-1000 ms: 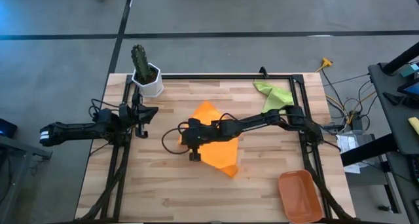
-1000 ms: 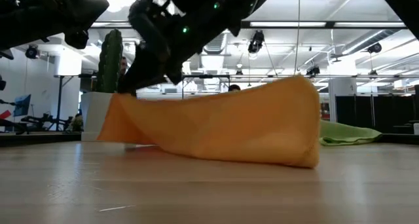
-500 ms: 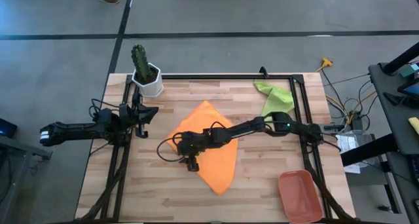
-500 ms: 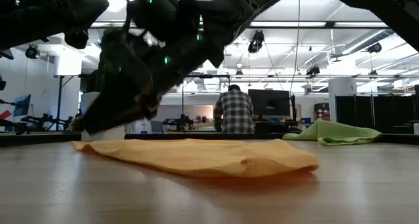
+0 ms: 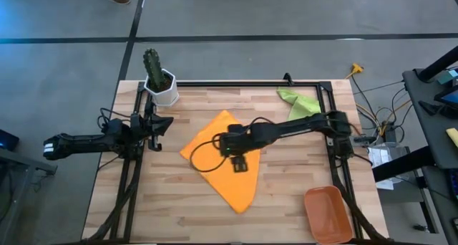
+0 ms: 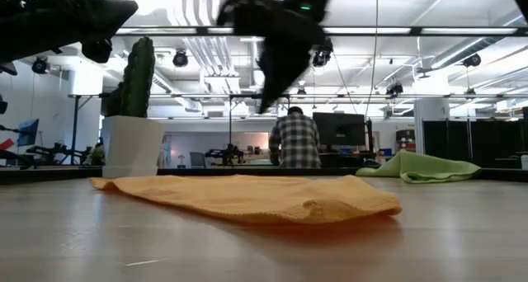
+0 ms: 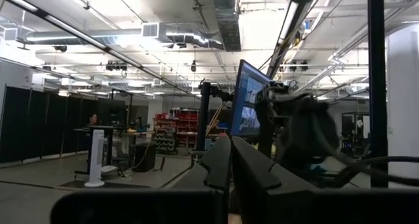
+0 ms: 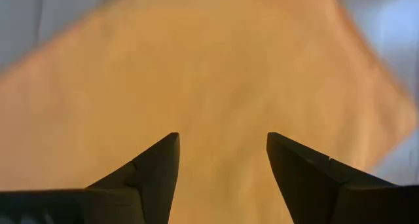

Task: Roll microfiber towels into tight, uniform cylinder then place into a basket
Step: Fold the orange microfiber cloth

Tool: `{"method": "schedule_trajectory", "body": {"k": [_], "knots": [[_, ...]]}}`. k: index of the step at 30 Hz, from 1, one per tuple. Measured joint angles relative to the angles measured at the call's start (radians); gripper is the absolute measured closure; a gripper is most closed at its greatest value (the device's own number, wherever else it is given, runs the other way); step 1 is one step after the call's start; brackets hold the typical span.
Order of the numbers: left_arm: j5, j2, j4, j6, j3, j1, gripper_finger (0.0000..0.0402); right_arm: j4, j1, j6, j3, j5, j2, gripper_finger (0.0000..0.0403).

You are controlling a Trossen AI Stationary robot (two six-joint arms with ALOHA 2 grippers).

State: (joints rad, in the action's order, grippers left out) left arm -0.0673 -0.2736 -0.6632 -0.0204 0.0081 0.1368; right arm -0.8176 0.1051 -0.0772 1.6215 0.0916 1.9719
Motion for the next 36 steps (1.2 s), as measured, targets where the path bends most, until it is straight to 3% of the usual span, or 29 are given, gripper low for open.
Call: {"method": "schedule_trajectory", "body": {"k": [5,9,16,22,26,30,36], "knots": [[0.0,-0.001,0.0,0.0,0.0,0.0,0.0402,0.063,0.019,0.057,-0.267,-0.002,-0.157,0.0184],[-0.001,-0.001,0.0,0.0,0.0,0.0,0.0402,0.228,0.061,0.077,-0.476,-0.001,-0.264,0.0184],[0.0,-0.014,0.0,0.0,0.0,0.0,0.0402,0.438,0.189,0.06,-0.706,0.09,-0.388,0.0184],[-0.007,-0.037,0.0,0.008,0.0,0.0,0.0402,0.523,0.345,-0.046,-0.798,0.33,-0.389,0.0184],[-0.021,-0.048,-0.001,0.004,0.0,0.0,0.0402,0.576,0.382,-0.088,-0.823,0.455,-0.323,0.0184],[-0.021,-0.053,0.0,-0.001,0.0,0.0,0.0402,0.588,0.381,-0.107,-0.787,0.479,-0.246,0.0184],[-0.02,-0.061,-0.001,-0.002,0.0,0.0,0.0402,0.56,0.388,-0.259,-0.715,0.559,-0.136,0.0184]]}}
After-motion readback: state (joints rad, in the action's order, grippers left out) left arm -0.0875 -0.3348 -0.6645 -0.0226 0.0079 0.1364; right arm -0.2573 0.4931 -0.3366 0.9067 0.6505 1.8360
